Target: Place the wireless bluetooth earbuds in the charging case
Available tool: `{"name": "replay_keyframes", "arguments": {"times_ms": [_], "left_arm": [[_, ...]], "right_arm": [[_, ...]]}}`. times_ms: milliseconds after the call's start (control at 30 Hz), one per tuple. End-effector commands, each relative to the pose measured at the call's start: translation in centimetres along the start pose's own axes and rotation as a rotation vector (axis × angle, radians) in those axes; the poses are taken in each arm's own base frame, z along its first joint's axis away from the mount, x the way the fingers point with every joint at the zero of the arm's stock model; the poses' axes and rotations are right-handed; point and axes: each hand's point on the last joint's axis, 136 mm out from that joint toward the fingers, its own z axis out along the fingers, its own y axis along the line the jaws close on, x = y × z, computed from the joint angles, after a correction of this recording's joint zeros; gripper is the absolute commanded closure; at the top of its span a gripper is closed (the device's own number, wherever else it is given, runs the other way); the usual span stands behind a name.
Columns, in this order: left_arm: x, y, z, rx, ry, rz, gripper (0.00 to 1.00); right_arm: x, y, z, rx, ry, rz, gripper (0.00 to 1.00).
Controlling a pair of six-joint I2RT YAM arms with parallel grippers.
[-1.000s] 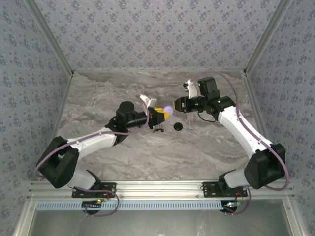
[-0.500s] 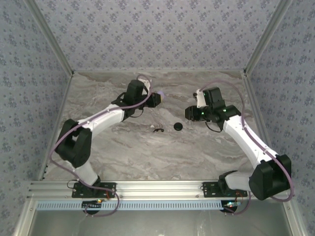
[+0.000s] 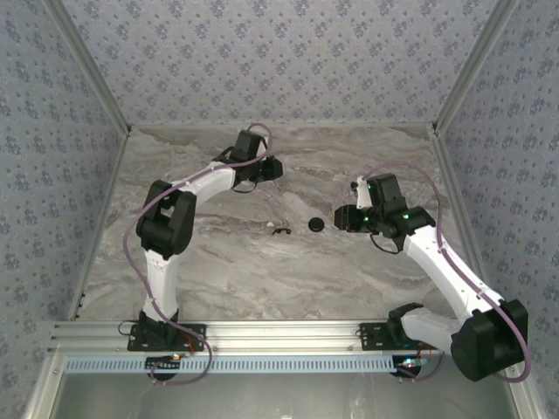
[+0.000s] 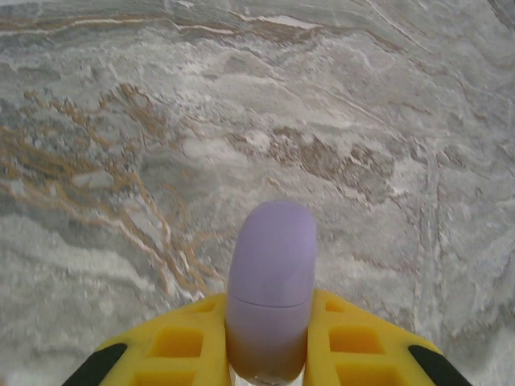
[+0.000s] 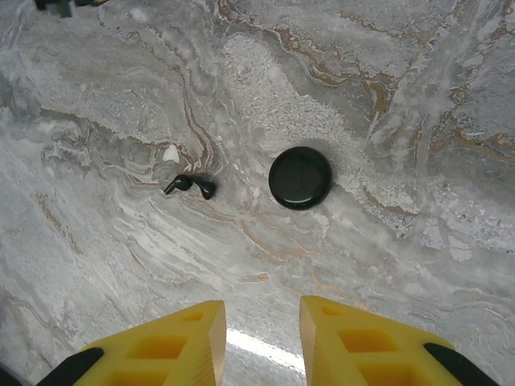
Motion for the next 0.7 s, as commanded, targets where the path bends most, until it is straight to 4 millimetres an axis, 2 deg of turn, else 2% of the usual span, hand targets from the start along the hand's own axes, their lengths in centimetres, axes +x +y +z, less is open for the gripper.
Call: {"name": "replay_keyframes", "arguments": {"times_ms": [0, 133, 333, 533, 667], "left_arm": [[-1.5, -0.1, 0.7, 0.028, 0.014, -0.029, 0.89], [-2.1, 1.0, 2.4, 0.014, 0.024, -0.048, 0.89], [-1.9, 2.2, 4.8, 0.0, 0.069, -0.06, 0.89], [-2.1, 2.7, 6.1, -0.001, 0.085, -0.069, 0.86], [-1.5, 3.7, 6.9, -0.022, 0.104, -0.097, 0.79]], "right_arm": [[0.8, -0.6, -0.5, 0.026, 0.002, 0.035, 0.69], [1.1, -0.6, -0.7, 0.029, -0.005, 0.046, 0.68], [1.3, -0.9, -1.2, 0.044, -0.028, 0.055, 0.68], [1.5, -1.1, -1.4, 0.052, -0.032, 0.057, 0.68], [1.5, -1.1, -1.3, 0.054, -0.032, 0.057, 0.68]]}}
